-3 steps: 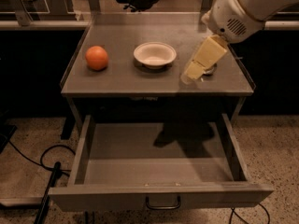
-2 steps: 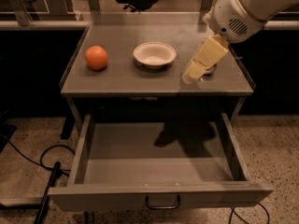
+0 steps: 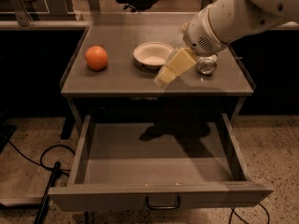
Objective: Place orange into top drawer
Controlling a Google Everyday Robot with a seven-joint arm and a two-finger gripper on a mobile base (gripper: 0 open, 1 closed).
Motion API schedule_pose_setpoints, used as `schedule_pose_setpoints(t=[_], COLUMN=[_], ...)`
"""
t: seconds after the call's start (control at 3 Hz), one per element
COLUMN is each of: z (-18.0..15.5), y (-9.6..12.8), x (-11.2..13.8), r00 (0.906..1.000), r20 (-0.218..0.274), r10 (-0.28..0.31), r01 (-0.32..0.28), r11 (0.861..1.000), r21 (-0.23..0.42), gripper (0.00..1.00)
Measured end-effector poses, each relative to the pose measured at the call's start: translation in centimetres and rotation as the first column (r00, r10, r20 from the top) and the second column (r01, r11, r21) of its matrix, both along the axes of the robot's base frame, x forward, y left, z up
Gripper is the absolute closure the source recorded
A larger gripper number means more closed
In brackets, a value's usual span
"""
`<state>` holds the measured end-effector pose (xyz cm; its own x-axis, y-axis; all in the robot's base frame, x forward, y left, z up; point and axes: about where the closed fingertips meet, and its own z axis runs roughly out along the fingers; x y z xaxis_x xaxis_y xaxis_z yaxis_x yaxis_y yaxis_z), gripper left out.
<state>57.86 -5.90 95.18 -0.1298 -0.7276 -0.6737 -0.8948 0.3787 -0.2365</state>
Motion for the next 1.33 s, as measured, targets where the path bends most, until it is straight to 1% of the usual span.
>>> schedule_pose_setpoints(t=[0.33,0.67,1.0,1.33], z=[-1.1,-1.2,-1.9,-2.6], y=[2.3,2.3,3.8,8.6], x=[1.7,1.9,3.3,7.8], r00=[0.9998,0.9998,0.9995,0.9943], r20=[0.002,0.002,0.026,0.076], r10=[0.021,0.021,0.02,0.075], r01=[-0.021,-0.021,-0.022,-0.086], r11=[0.998,0.998,0.994,0.984], r21=[0.06,0.064,0.109,0.154], gripper=[0.0,0.0,0.0,0.0])
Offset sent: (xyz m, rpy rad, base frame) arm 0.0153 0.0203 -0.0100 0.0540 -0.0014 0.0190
